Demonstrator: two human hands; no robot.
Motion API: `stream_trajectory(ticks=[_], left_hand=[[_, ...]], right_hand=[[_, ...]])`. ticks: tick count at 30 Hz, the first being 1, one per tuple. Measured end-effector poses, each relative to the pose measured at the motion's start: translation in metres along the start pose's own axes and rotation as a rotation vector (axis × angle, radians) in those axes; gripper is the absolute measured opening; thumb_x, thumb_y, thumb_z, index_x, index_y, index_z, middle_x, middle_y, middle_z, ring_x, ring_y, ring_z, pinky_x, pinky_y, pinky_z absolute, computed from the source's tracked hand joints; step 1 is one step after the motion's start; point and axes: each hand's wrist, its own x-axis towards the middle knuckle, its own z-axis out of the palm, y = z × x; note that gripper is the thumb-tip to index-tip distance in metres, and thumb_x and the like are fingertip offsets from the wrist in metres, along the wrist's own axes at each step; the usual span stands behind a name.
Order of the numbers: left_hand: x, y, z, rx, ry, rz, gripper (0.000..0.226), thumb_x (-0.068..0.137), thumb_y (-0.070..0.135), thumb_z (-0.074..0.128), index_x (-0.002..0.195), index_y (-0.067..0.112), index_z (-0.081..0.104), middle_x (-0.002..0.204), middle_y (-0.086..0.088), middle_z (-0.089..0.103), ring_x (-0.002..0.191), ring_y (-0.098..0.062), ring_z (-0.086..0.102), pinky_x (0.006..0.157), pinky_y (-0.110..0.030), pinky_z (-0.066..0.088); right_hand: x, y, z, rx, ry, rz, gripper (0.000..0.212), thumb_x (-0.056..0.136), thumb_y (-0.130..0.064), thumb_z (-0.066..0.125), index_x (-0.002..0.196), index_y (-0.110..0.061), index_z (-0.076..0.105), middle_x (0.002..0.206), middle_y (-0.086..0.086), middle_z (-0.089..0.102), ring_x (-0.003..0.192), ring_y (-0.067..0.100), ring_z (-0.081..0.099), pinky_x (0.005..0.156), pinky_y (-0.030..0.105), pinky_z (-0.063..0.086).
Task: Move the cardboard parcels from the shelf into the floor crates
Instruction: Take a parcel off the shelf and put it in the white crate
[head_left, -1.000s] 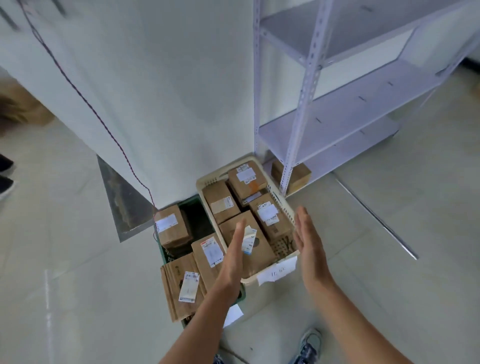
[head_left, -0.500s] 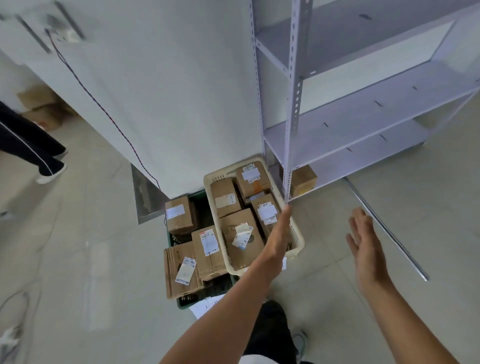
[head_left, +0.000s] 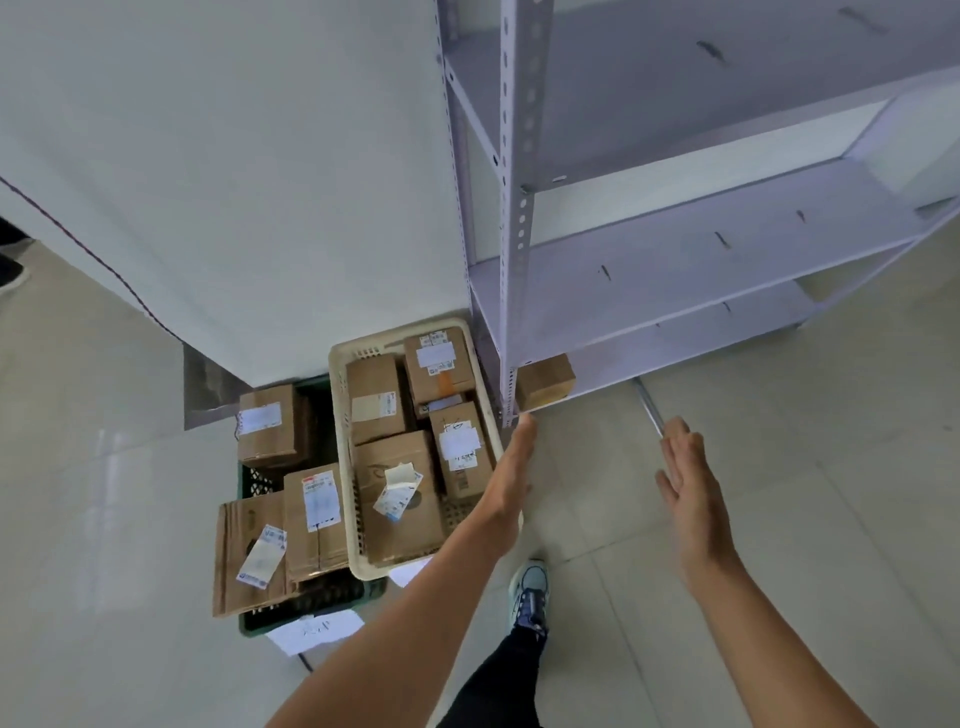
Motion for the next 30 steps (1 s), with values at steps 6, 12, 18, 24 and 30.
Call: stream_trajectory(ticks=[6,12,18,24,30], left_hand=[[0.066,0.001,0.022,-0.055,0.069,-0.058,0.076,0.108,0.068,0.023,0.173,0.029,0.019,0.179,0.009,0.02,0.166,-0.015,0.018,0.131,-0.052,0.017],[0.111,-0.013,0.042,-0.096,0.162,-0.089,0.075,0.109,0.066,0.025,0.172,0.025,0.022,0.18,0.003,0.02,0.166,-0.018,0.018,0.131,-0.052,0.017],[0.172,-0.047,0.069,-0.152,0.287,-0.084,0.075,0.109,0.066,0.028,0.172,0.025,0.022,0.179,0.002,0.022,0.165,-0.021,0.023,0.129,-0.053,0.021],[0.256,-0.086,0.097,-0.19,0.42,-0.083,0.071,0.111,0.063,0.033,0.17,0.025,0.027,0.177,0.0,0.029,0.162,-0.023,0.029,0.119,-0.044,0.028],[0.347,-0.116,0.091,-0.163,0.466,-0.088,0.07,0.112,0.06,0.036,0.17,0.022,0.03,0.178,-0.002,0.028,0.163,-0.026,0.028,0.131,-0.051,0.024]], right_hand=[[0.071,-0.012,-0.028,-0.018,0.021,0.058,0.059,0.111,-0.048,0.027,0.164,-0.021,0.032,0.162,-0.013,0.038,0.15,0.005,0.036,0.127,0.034,0.025],[0.131,0.0,-0.059,-0.102,-0.041,0.099,0.057,0.114,-0.048,0.026,0.165,-0.024,0.031,0.171,-0.009,0.031,0.155,0.007,0.031,0.13,0.036,0.024],[0.205,0.036,-0.101,-0.122,-0.15,0.14,0.059,0.114,-0.05,0.028,0.166,-0.025,0.028,0.173,-0.008,0.028,0.158,0.008,0.029,0.129,0.036,0.024],[0.299,0.092,-0.137,-0.181,-0.261,0.166,0.052,0.116,-0.04,0.026,0.166,-0.025,0.028,0.174,-0.008,0.027,0.159,0.008,0.025,0.13,0.036,0.022],[0.39,0.156,-0.128,-0.218,-0.32,0.187,0.052,0.115,-0.041,0.03,0.165,-0.026,0.031,0.172,-0.01,0.03,0.158,0.007,0.028,0.127,0.033,0.023]])
